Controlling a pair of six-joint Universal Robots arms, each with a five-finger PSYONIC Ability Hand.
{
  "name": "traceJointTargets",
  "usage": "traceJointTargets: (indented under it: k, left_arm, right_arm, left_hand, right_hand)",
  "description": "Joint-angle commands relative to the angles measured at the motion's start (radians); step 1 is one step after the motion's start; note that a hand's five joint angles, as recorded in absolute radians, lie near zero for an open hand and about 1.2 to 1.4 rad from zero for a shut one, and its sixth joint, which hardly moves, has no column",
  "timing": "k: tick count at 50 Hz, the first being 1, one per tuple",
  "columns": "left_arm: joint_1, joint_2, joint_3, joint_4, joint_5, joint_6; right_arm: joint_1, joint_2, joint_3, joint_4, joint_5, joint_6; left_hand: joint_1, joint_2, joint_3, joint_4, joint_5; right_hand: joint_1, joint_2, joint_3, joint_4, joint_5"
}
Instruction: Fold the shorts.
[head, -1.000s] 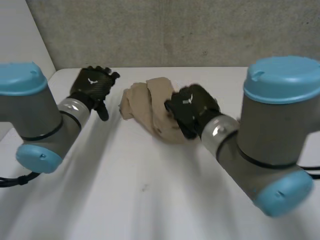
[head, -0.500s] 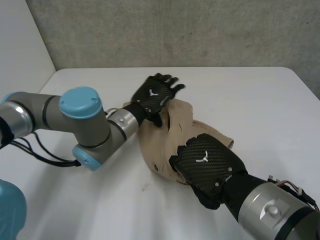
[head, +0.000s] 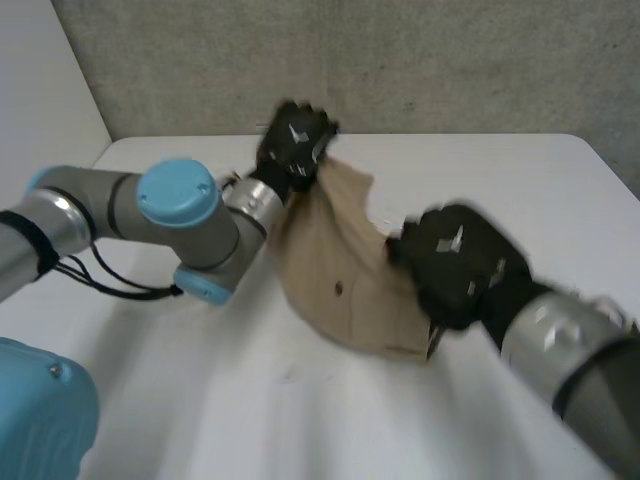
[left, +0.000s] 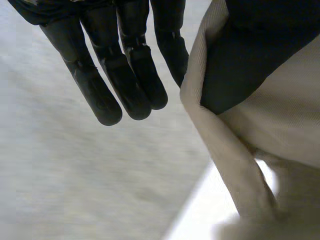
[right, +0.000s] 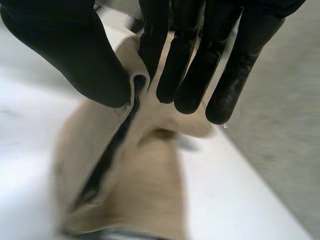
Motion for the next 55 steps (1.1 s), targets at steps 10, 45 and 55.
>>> traceJointTargets:
  k: [10, 45, 55]
  left_arm:
    - [0.037, 0.408, 0.038, 0.141, -0.236, 0.179]
    - [-0.052, 0.668, -0.987, -0.285, -0.258, 0.218]
    - [0.093, 0.790, -1.048, -0.356, -0.197, -0.190]
  right_arm:
    - [-0.046, 0.263, -0.688, -0.509, 0.285, 0.068]
    - [-0.122, 0.327, 0.035, -0.292, 0.136, 0.066]
    - [-0.191, 0.325, 0.067, -0.309, 0.087, 0.160]
  left_hand:
    - [0.237, 0.201, 0.210, 0.204, 0.264]
    - [-0.869, -0.905, -0.896, -0.902, -0.842]
    - [-0.939, -0.976, -0.967, -0.973, -0.913]
  right_hand:
    - [0.436, 0.219, 0.213, 0.206, 0.239]
    - [0.436, 0.219, 0.213, 0.206, 0.239]
    - [0.436, 0.219, 0.213, 0.206, 0.239]
